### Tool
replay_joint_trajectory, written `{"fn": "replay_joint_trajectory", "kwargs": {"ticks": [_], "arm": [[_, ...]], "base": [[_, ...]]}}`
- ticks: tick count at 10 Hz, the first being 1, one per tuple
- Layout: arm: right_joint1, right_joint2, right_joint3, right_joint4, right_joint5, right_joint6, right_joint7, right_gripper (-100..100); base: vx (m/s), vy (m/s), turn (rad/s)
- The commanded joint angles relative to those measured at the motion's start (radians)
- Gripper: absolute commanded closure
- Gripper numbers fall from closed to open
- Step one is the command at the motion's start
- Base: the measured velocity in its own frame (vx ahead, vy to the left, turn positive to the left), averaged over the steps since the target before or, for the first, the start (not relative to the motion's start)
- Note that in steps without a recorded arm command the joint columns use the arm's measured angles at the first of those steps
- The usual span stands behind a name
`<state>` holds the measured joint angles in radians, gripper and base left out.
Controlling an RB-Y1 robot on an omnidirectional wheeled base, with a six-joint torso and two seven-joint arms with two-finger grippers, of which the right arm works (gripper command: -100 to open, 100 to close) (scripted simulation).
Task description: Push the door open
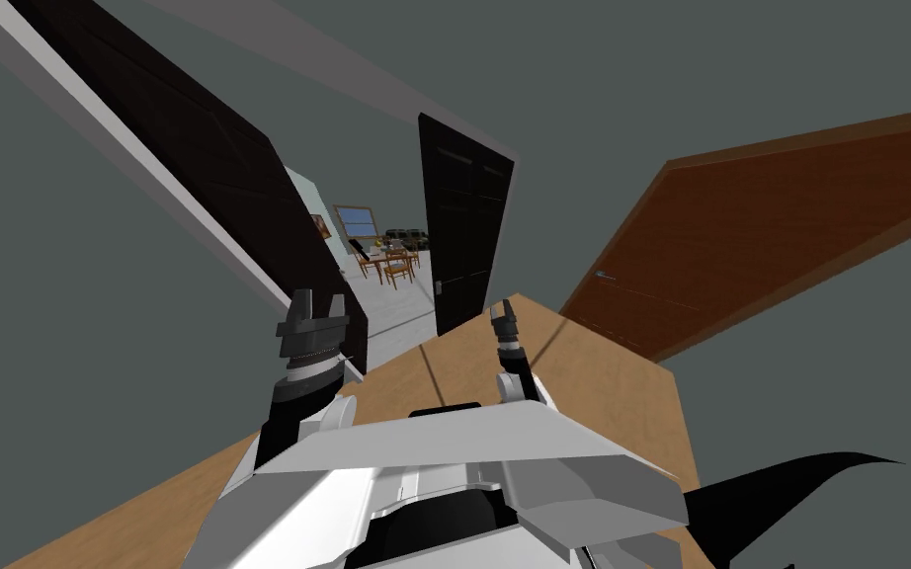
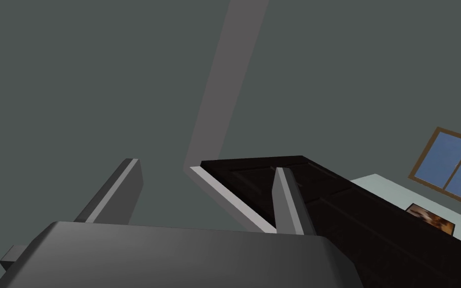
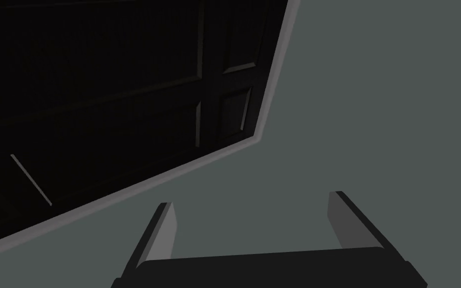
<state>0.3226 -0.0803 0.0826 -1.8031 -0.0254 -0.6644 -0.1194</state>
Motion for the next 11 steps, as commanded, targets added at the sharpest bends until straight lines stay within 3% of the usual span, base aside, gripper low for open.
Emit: {"fn": "replay_joint_trajectory", "kwargs": {"ticks": [1,11], "arm": [[-0.017,-0.001,0.002,0.05,0.006,-0.012,0.004,-100],[-0.108,-0.005,0.011,0.304,0.037,-0.032,0.02,-100]], "base": [[0.094,-0.007,0.066],[0.101,-0.01,0.068]]}}
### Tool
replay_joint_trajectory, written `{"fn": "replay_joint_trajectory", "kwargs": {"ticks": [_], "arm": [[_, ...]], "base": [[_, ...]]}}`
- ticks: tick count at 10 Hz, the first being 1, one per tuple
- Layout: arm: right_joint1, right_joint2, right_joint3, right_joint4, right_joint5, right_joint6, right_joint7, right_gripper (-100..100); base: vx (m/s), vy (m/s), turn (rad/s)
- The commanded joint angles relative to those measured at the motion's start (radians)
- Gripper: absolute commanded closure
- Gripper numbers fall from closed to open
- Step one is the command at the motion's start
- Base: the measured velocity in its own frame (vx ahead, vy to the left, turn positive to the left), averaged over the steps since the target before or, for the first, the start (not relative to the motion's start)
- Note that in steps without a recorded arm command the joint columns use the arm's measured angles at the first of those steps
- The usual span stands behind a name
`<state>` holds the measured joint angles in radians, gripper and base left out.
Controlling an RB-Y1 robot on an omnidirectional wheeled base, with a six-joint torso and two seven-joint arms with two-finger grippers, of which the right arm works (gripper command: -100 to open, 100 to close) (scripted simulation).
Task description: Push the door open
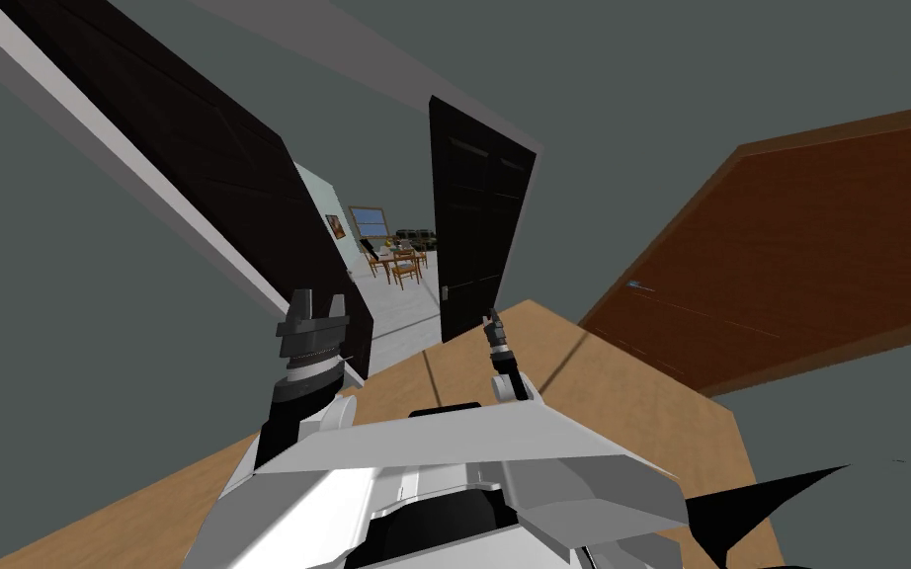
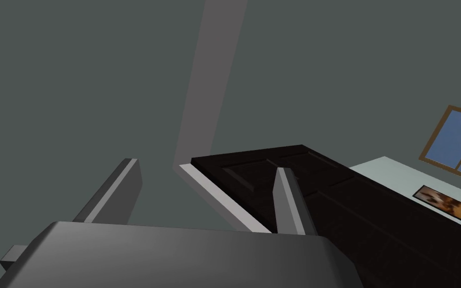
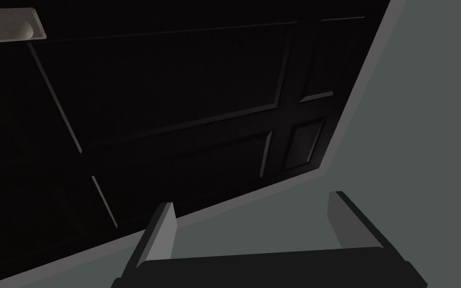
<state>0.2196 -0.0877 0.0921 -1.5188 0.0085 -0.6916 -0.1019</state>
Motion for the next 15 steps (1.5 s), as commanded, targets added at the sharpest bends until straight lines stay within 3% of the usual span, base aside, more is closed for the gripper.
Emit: {"fn": "replay_joint_trajectory", "kwargs": {"ticks": [1,15], "arm": [[-0.014,0.003,0.003,0.045,0.006,-0.007,0.004,-100],[-0.137,0.029,0.015,0.382,0.048,-0.033,0.026,-100]], "base": [[0.08,-0.019,0.083],[0.099,-0.019,0.065]]}}
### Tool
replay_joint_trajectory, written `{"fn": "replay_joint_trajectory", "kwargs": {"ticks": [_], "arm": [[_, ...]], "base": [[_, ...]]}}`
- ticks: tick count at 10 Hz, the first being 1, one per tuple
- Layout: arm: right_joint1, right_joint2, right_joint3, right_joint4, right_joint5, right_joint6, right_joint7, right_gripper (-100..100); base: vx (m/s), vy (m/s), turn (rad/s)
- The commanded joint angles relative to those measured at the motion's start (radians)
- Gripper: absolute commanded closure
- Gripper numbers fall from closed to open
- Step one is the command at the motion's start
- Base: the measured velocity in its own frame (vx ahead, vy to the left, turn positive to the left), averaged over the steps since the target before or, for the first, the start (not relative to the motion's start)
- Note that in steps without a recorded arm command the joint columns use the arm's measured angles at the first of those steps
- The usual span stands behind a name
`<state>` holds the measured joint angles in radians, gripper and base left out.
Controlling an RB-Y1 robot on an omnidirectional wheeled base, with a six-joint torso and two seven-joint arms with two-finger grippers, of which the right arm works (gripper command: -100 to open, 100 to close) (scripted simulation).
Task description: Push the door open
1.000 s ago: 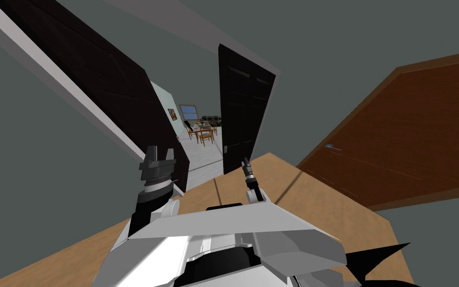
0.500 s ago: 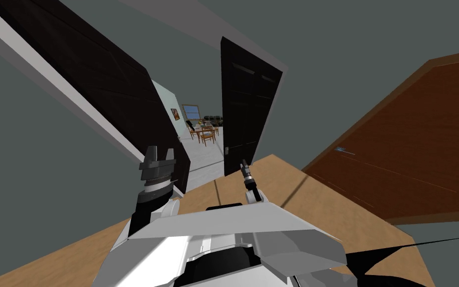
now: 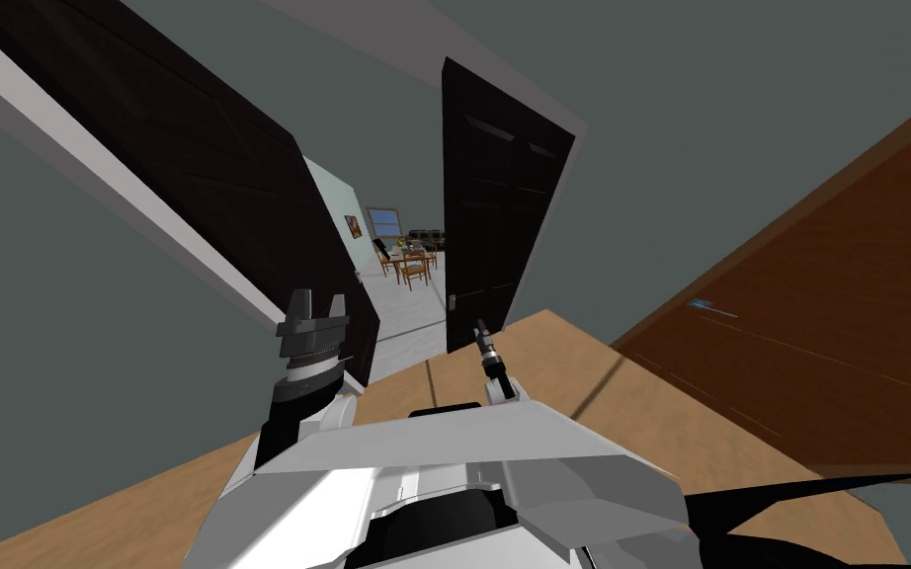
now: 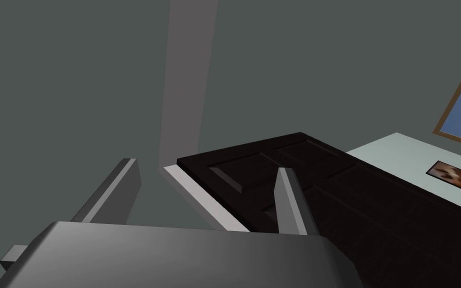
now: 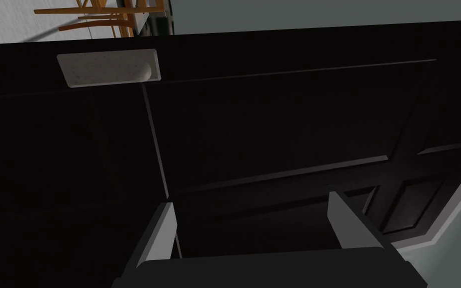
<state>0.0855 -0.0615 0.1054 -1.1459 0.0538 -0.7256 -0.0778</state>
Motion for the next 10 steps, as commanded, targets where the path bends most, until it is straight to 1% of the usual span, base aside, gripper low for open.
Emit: {"fn": "replay_joint_trajectory", "kwargs": {"ticks": [1,5,9,10], "arm": [[-0.01,0.006,0.002,0.03,0.005,0.0,0.003,-100],[-0.04,0.019,0.005,0.114,0.015,-0.007,0.008,-100],[-0.067,0.034,0.008,0.187,0.024,-0.013,0.013,-100],[-0.079,0.041,0.009,0.222,0.029,-0.015,0.015,-100]], "base": [[0.087,-0.04,0.061],[0.09,-0.025,0.056],[0.097,-0.027,0.05],[0.118,-0.039,0.074]]}}
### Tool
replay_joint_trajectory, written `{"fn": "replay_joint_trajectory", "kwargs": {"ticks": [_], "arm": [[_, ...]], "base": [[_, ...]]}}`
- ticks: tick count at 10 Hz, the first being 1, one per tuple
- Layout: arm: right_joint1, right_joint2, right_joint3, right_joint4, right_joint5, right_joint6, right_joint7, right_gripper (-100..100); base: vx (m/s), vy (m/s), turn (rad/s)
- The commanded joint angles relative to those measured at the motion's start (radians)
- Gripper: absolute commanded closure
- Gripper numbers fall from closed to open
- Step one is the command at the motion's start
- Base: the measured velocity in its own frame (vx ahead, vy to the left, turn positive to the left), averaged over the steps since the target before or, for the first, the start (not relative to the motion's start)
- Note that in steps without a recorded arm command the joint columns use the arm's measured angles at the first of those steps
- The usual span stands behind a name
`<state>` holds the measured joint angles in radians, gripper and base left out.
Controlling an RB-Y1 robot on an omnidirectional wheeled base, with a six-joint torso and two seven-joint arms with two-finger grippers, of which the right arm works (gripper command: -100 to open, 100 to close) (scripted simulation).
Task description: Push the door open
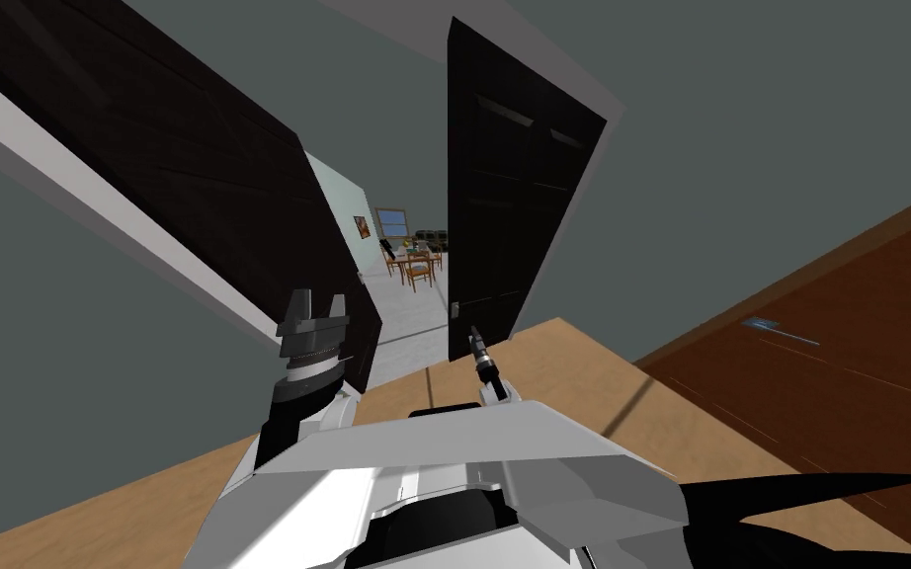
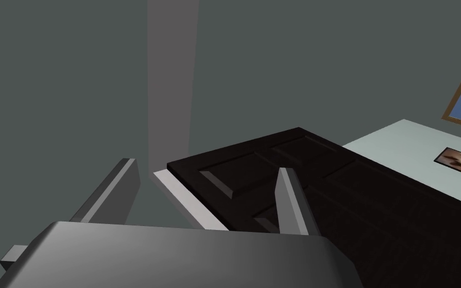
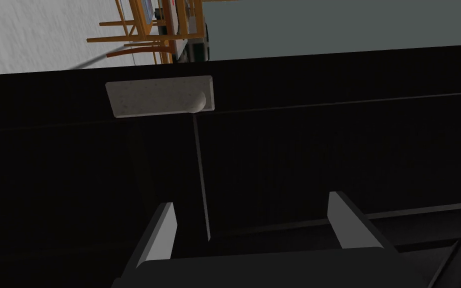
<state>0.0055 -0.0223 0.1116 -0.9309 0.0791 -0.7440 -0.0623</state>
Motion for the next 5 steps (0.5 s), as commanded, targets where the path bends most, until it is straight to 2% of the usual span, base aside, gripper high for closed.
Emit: {"fn": "replay_joint_trajectory", "kwargs": {"ticks": [1,4,5], "arm": [[-0.01,0.01,0.004,0.035,0.007,0.001,0.002,-100],[-0.033,0.028,0.006,0.099,0.015,-0.004,0.006,-100],[-0.043,0.037,0.007,0.129,0.018,-0.006,0.008,-100]], "base": [[0.157,-0.06,0.084],[0.139,-0.048,0.061],[0.173,-0.092,0.061]]}}
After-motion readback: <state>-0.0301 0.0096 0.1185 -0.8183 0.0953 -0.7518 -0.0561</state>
